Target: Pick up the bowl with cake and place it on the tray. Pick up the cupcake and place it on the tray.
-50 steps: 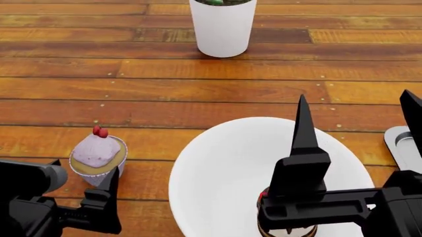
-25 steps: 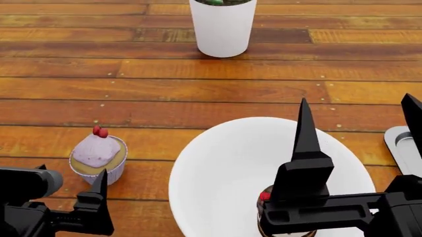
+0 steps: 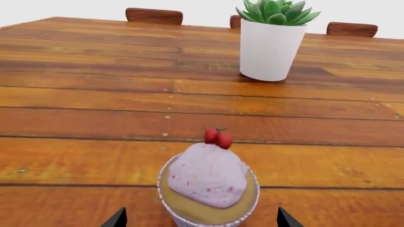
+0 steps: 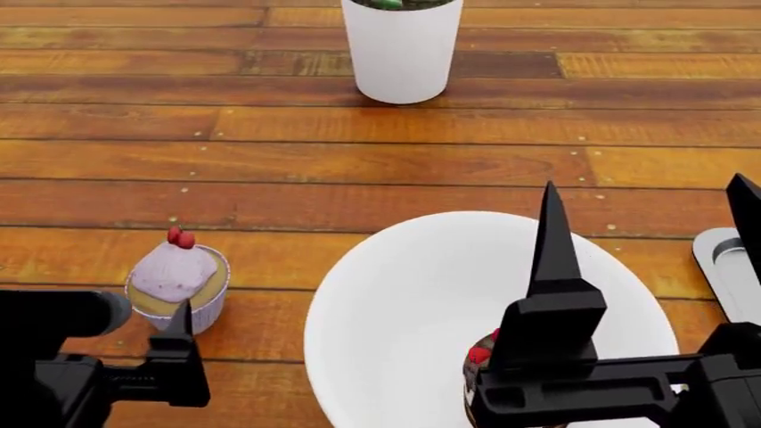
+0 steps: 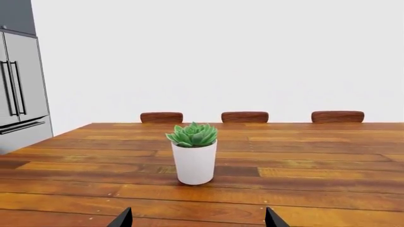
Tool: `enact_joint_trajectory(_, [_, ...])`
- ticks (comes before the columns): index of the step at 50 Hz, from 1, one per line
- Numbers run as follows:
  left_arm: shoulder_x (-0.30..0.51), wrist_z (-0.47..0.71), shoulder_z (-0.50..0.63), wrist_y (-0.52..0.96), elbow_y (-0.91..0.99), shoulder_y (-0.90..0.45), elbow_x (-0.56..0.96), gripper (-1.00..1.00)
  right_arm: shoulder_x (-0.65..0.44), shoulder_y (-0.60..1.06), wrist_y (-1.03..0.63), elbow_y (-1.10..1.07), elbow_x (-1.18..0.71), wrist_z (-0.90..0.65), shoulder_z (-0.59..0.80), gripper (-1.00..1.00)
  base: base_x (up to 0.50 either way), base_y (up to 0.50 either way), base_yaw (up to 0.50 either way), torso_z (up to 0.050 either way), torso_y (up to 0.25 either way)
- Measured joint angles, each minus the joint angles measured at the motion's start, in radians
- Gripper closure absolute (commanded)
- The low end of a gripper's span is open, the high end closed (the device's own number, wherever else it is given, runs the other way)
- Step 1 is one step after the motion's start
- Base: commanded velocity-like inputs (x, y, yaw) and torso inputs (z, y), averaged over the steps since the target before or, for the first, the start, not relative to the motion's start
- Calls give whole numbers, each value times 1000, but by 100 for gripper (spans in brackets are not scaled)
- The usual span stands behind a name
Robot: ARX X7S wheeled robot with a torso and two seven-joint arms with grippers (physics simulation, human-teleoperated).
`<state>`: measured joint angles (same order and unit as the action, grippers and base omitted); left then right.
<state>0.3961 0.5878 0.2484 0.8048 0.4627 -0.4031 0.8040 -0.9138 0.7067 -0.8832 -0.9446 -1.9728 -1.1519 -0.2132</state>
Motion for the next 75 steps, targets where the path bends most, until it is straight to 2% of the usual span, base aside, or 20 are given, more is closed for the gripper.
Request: enact_joint_trajectory(75, [-81,-80,104,-83,-307,-143,-99,-100,-16,7,37,-32,-79,-59,-5,-100,0,0,0,0,0])
